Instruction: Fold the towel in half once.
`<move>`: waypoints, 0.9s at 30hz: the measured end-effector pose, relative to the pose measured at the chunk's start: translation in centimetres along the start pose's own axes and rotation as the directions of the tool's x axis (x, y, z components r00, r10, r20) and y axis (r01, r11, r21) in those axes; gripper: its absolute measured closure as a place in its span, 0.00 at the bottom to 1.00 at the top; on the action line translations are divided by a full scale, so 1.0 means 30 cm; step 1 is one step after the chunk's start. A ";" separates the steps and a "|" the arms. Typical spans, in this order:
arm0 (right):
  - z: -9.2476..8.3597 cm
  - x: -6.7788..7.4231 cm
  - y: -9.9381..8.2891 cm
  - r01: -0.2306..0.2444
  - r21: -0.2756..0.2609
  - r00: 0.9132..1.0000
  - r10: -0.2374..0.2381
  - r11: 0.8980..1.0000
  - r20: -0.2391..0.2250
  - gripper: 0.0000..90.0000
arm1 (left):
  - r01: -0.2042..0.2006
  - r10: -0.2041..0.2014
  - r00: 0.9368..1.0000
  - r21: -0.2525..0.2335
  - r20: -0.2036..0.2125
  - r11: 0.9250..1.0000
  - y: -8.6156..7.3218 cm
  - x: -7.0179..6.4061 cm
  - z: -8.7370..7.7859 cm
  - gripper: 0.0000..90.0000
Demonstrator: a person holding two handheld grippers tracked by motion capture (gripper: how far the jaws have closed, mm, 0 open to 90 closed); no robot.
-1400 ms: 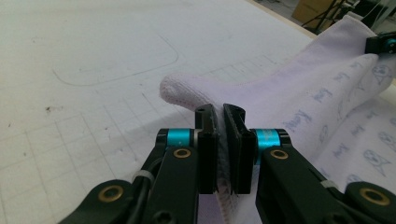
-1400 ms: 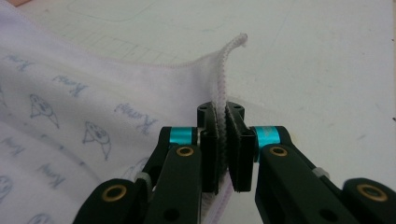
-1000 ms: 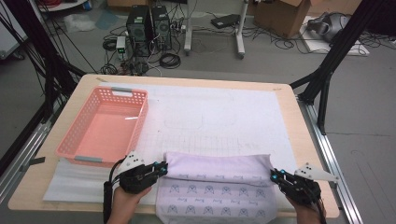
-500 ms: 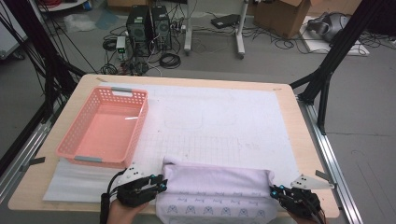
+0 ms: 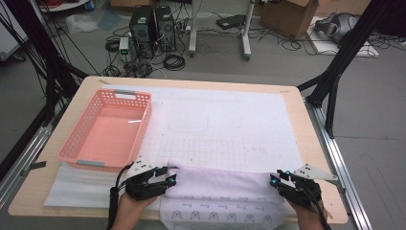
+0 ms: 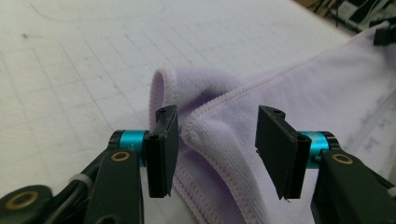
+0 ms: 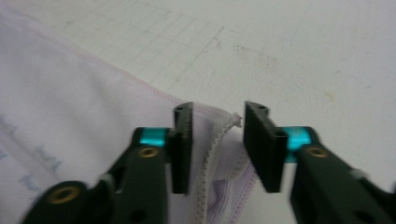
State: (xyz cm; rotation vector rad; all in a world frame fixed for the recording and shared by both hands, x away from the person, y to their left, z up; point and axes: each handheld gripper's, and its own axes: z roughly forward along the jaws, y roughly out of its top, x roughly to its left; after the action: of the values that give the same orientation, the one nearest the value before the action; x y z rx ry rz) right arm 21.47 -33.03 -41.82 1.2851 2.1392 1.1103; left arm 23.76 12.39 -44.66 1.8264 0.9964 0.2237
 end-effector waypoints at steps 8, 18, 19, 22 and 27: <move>-0.053 -0.004 -0.018 0.007 -0.025 1.000 -0.007 1.000 -0.014 0.95 | -0.054 0.054 0.999 -0.019 0.008 0.998 0.005 -0.033 -0.017 0.93; -0.155 0.039 -0.055 0.044 -0.059 0.997 -0.048 0.997 -0.057 0.95 | -0.072 0.074 0.993 -0.025 0.087 0.997 -0.023 -0.068 -0.117 0.92; -0.165 0.043 -0.063 0.052 -0.061 0.996 -0.056 0.997 -0.065 0.95 | -0.082 0.082 0.992 -0.008 0.097 0.997 -0.033 -0.069 -0.121 0.92; -0.182 0.058 -0.106 0.079 -0.029 0.992 -0.082 0.996 -0.095 0.95 | -0.090 0.087 0.990 0.023 0.111 0.996 -0.049 -0.067 -0.121 0.91; -0.174 0.057 -0.147 0.109 0.031 0.987 -0.105 0.994 -0.121 0.83 | -0.041 0.039 0.995 0.022 0.088 0.999 -0.043 -0.047 -0.113 0.59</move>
State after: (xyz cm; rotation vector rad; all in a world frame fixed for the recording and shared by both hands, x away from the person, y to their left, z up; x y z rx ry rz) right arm 14.67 -34.90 -42.11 1.1312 2.2976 1.1325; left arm 20.29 13.88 -43.70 1.8635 0.9054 0.1553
